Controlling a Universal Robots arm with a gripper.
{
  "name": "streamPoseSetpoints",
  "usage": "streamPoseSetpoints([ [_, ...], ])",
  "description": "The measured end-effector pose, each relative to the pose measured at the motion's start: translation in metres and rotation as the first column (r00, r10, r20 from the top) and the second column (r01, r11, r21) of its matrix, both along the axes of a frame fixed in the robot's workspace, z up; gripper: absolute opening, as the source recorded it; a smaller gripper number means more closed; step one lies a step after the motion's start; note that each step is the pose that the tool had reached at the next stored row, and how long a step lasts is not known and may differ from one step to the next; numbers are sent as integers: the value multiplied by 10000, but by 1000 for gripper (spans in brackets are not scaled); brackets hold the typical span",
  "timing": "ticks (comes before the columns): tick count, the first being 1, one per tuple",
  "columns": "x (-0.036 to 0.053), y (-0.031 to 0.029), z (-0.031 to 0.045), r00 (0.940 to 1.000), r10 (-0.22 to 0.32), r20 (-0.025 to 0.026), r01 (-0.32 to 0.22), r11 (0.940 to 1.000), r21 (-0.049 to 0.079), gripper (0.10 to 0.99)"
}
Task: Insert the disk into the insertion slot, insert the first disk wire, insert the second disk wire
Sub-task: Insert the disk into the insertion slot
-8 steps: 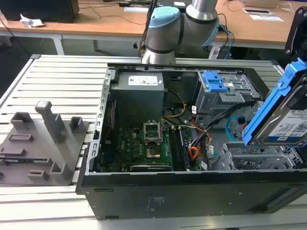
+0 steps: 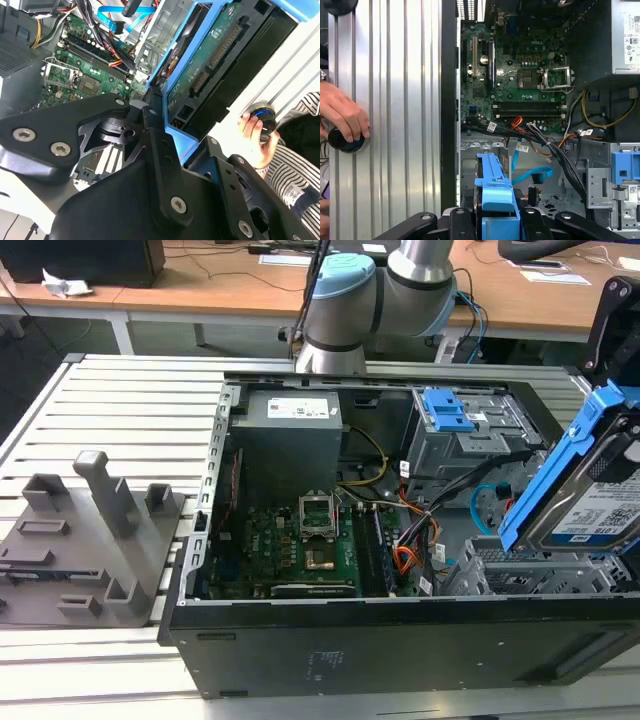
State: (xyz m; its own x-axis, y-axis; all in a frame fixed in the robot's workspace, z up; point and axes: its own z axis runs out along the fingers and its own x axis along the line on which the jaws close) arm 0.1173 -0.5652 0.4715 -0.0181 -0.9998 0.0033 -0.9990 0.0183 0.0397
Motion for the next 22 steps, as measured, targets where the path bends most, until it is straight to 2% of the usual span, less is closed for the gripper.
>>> streamPoseSetpoints([
  [4,0,0,-30,10000,0,0,0,10000,0,369],
  [9,0,0,-142,10000,0,0,0,10000,0,369],
  [12,0,10,-169,10000,0,0,0,10000,14,369],
  [15,1,67,-197,10000,1,0,-1,10000,66,369],
  [18,0,134,-276,10000,1,0,-1,10000,92,369],
  [22,0,152,-360,10000,0,-1,0,10000,92,369],
])
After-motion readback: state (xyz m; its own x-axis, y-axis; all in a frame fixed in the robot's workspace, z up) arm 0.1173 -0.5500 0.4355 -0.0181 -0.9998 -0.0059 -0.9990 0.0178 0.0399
